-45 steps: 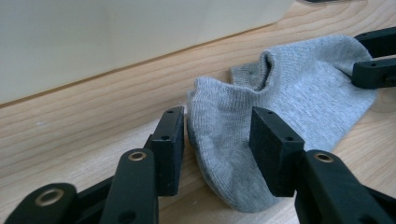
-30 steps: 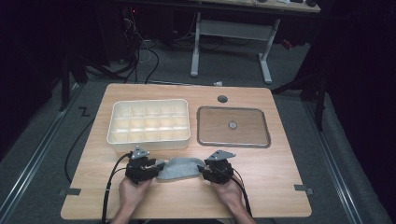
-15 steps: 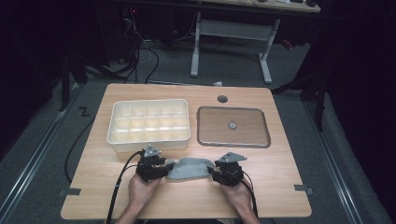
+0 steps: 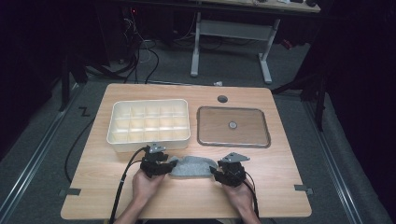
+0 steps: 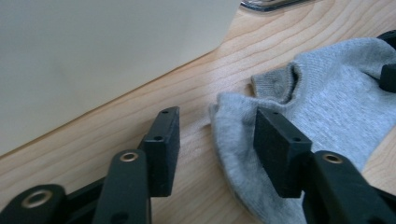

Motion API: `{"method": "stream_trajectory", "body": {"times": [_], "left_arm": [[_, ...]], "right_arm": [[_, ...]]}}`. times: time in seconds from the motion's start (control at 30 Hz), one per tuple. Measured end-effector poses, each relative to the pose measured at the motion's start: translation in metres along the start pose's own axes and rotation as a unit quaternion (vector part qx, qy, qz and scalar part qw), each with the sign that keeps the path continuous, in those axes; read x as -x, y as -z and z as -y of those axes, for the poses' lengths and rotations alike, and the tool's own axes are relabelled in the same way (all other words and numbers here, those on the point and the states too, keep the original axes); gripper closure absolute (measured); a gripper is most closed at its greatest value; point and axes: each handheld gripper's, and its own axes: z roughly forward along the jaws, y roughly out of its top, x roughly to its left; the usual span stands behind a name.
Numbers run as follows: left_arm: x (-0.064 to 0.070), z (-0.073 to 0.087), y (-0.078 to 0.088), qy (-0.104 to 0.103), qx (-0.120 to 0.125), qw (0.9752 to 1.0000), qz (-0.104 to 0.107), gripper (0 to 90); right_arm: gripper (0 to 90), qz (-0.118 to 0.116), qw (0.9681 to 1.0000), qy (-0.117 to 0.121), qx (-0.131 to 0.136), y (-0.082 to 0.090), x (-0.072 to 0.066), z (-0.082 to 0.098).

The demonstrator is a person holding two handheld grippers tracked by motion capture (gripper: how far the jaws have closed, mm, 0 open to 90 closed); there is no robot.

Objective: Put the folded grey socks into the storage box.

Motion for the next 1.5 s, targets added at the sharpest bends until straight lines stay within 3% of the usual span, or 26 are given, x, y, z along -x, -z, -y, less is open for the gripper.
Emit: {"method": "stream_trajectory", "body": {"times": [0.1,0.23,0.3,0.43,0.5,0.63,0.8,1.0,1.17,1.23,1.5], "left_arm": [[0.005,0.003,0.014,0.021,0.010,0.9996,0.013,45.2],[0.013,0.009,0.018,0.018,0.008,0.9995,0.024,43.1],[0.014,0.011,0.018,0.022,0.008,0.9994,0.025,42.9],[0.012,0.014,0.016,0.034,0.014,0.9992,0.014,44.9],[0.011,0.015,0.014,0.041,0.015,0.9990,0.013,47.4],[0.009,0.016,0.014,0.053,0.025,0.9981,0.020,50.2],[0.005,0.016,0.013,0.055,0.023,0.9980,0.022,52.6],[0.004,0.018,0.008,0.063,0.019,0.9976,0.024,54.4],[0.003,0.019,0.007,0.056,0.016,0.9980,0.027,55.0],[0.005,0.020,0.006,0.052,0.014,0.9981,0.031,59.4],[0.004,0.020,0.006,0.059,0.015,0.9971,0.045,73.5]], "right_arm": [[56.3,-0.002,0.9998,-0.002,0.022,0.008,-0.001,-0.005],[59.5,-0.006,0.9989,0.004,0.046,0.016,-0.008,-0.010],[65.0,-0.024,0.9980,0.013,0.057,0.021,-0.017,-0.017],[71.2,-0.051,0.9971,0.022,0.051,0.018,-0.024,-0.023],[75.6,-0.079,0.9958,0.033,0.033,0.006,-0.032,-0.027],[79.7,-0.101,0.9941,0.032,0.019,-0.009,-0.039,-0.030],[84.3,-0.110,0.9931,0.037,0.018,-0.018,-0.046,-0.034],[88.0,-0.102,0.9938,0.044,0.006,-0.029,-0.050,-0.037],[88.7,-0.098,0.9939,0.051,-0.005,-0.033,-0.048,-0.034],[88.7,-0.087,0.9940,0.064,-0.013,-0.034,-0.050,-0.031],[88.7,-0.083,0.9940,0.071,-0.009,-0.034,-0.052,-0.028]]}}
